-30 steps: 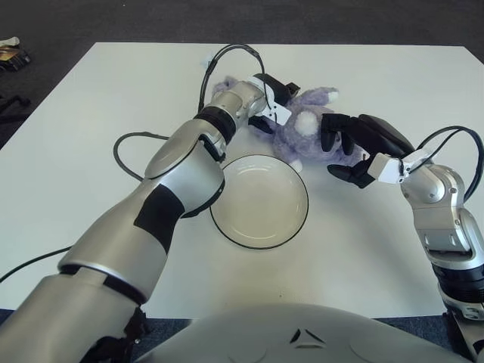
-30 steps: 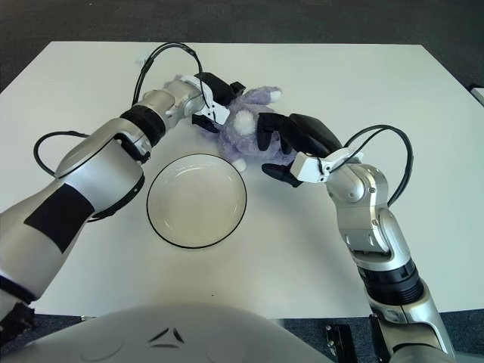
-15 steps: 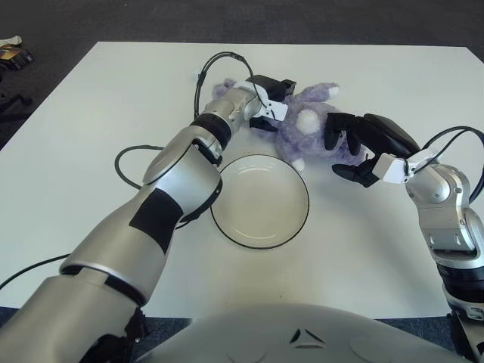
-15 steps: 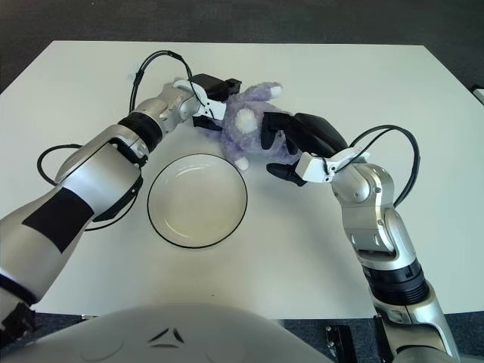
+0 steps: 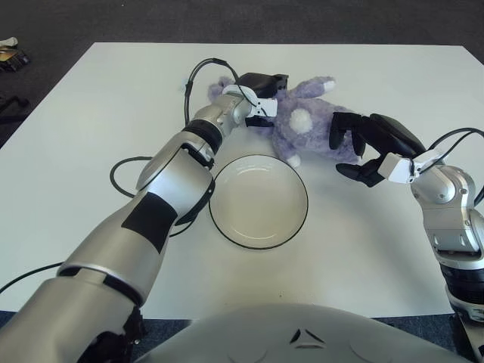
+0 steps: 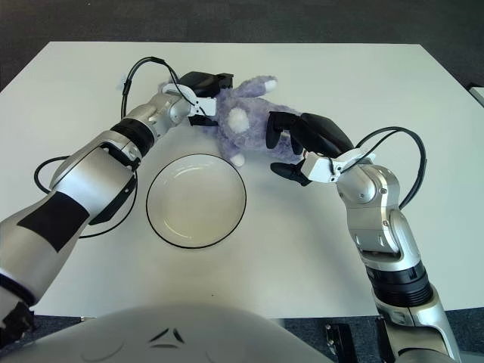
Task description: Put the doll into the plate.
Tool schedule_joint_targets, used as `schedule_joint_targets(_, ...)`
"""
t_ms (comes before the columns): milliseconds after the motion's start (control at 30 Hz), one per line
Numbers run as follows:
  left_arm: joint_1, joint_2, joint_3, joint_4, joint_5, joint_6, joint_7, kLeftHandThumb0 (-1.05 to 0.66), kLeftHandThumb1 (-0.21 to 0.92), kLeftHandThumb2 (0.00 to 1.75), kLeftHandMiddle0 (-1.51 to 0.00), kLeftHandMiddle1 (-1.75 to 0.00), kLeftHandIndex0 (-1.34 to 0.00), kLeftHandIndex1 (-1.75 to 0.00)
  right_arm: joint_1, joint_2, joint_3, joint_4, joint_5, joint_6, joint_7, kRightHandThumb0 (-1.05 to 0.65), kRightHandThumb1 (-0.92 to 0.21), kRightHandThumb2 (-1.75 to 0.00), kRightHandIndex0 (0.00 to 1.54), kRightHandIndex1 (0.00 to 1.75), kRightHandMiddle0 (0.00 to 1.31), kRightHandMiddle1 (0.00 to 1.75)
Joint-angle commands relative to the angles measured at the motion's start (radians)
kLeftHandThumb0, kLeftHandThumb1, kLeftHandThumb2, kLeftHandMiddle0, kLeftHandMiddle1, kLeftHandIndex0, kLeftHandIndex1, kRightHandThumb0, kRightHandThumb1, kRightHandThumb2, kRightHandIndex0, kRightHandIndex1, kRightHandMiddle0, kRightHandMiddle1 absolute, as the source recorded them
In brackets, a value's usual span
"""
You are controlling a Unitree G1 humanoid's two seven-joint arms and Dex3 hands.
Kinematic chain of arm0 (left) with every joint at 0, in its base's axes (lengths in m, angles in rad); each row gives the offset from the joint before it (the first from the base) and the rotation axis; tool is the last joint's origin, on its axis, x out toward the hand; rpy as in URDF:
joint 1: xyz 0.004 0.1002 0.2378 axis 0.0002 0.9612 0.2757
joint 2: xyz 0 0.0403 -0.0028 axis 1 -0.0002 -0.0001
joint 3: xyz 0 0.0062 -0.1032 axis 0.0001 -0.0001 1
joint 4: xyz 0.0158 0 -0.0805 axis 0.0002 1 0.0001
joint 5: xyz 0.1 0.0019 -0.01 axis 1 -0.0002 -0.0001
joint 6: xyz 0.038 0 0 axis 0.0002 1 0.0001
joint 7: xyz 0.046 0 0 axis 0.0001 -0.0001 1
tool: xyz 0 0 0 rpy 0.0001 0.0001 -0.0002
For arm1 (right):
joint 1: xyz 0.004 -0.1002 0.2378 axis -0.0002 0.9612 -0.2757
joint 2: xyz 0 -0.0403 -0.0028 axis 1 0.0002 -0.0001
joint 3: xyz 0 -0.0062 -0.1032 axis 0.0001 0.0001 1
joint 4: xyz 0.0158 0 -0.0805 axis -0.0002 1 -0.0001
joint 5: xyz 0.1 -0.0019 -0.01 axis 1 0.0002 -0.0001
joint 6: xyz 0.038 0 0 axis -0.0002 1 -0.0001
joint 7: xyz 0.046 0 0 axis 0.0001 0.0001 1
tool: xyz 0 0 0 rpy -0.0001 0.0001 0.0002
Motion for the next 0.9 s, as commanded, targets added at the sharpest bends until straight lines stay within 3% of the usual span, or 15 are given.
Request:
schedule_joint_targets(0,0.010,0.000,0.043,-0.012,-0.040,0.010,0.042,0.55,0.13,1.54,-0.76,-1.75,-0.93,-1.75,0.003,-0.022,-0.019,0.024,-0.015,-0.042,-0.028,-0.01,-0.21,-1.39,0.70,1.75,0.56,1.56)
schedule_joint_targets(267,0.018,-0.012,0.086,-0.018,-0.074,0.024,0.088,0.54,0.14,1.53,-0.76,-1.75,-0.95,-1.75,-0.003,-0.030,-0.031,0.063,-0.021,-0.080,-0.063,-0.01,-0.21,-1.41,0.70,1.75,0.53,1.62)
schedule_joint_targets(500,0.034,-0.007,0.093,-0.030,-0.068,0.005,0.194,0.53,0.16,1.50,-0.73,-1.75,-0.96,-1.75,-0.049,-0.053,-0.038,0.089,-0.071,-0.057,-0.070,-0.01,-0.17,-1.44,0.73,1.75,0.56,1.60)
schedule_joint_targets(700,0.045,-0.017,0.113,-0.038,-0.086,0.000,0.262,0.53,0.16,1.50,-0.73,-1.75,-0.98,-1.75,-0.151,-0.080,-0.058,0.142,-0.090,-0.004,-0.054,-0.01,-0.15,-1.45,0.74,1.75,0.60,1.56)
schedule_joint_targets(867,0.053,-0.029,0.144,-0.045,-0.112,-0.005,0.290,0.52,0.18,1.48,-0.72,-1.75,-0.97,-1.75,-0.194,-0.091,-0.067,0.206,-0.082,-0.009,-0.077,-0.01,-0.12,-1.50,0.77,1.75,0.60,1.59)
